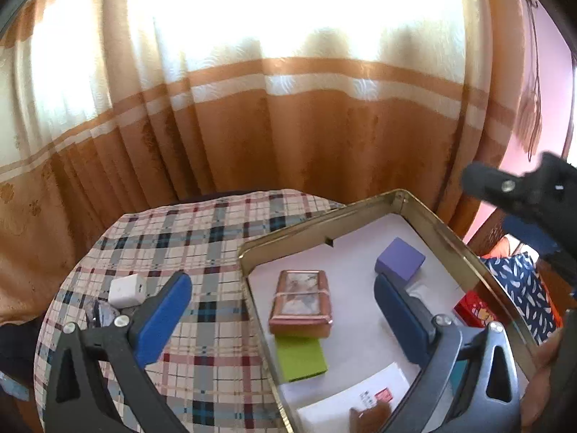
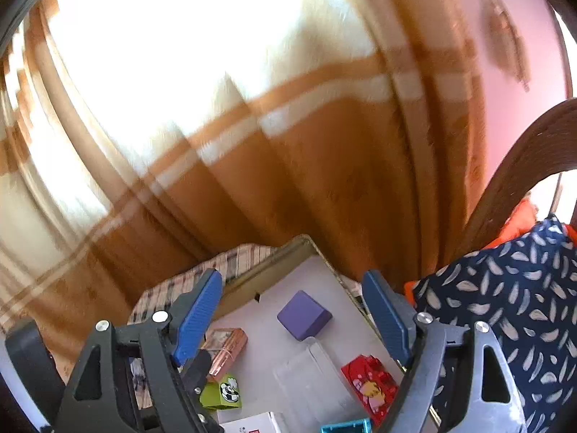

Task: Organize rigid objects
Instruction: 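Withdraw both grippers from the tin back over the table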

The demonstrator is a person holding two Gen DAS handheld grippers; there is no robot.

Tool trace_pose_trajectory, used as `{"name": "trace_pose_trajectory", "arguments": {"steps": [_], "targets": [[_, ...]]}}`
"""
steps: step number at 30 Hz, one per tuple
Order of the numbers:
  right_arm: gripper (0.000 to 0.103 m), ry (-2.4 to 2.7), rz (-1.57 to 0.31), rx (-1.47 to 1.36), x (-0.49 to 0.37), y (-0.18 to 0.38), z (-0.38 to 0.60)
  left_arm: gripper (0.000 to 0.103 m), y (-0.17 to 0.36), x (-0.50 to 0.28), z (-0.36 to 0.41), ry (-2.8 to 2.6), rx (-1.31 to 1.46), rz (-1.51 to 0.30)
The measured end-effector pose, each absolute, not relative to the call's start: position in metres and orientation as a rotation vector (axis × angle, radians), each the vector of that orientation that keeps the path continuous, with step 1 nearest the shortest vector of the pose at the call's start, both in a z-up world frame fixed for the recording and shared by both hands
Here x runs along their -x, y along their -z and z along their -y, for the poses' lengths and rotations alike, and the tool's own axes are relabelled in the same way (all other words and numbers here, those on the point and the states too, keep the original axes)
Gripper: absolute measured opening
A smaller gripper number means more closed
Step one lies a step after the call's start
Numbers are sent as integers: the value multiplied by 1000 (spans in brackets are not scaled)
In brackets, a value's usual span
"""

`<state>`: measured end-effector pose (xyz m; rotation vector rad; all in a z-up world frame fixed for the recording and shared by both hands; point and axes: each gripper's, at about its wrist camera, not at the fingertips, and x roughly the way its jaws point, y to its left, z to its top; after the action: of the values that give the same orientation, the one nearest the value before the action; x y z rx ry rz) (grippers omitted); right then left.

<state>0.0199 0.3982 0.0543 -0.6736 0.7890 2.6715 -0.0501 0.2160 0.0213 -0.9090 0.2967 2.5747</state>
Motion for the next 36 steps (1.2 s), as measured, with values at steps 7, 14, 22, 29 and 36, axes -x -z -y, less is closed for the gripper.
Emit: {"name": "trace_pose_trajectory", "arguments": {"steps": [7,14,22,29,36], "targets": [[90,-2700,-572,352,-61,-69,-343,103,-20,37,-179,-2673,786,-281],[97,-2673,-401,54,-94,-68,-278,103,-21,30,-134,-2785,673,-226],[97,-2735,-278,-69,-96,-53,-226,103,-10,34,-86,-2924,602,-224],[97,-2758,-98,-141,-98,-39,-195,103,5,39,-61,-3028,540,-277],[97,-2792,-48,-85,-92,-31,-186,103,8,44,-47,-3028,587,-175]]}}
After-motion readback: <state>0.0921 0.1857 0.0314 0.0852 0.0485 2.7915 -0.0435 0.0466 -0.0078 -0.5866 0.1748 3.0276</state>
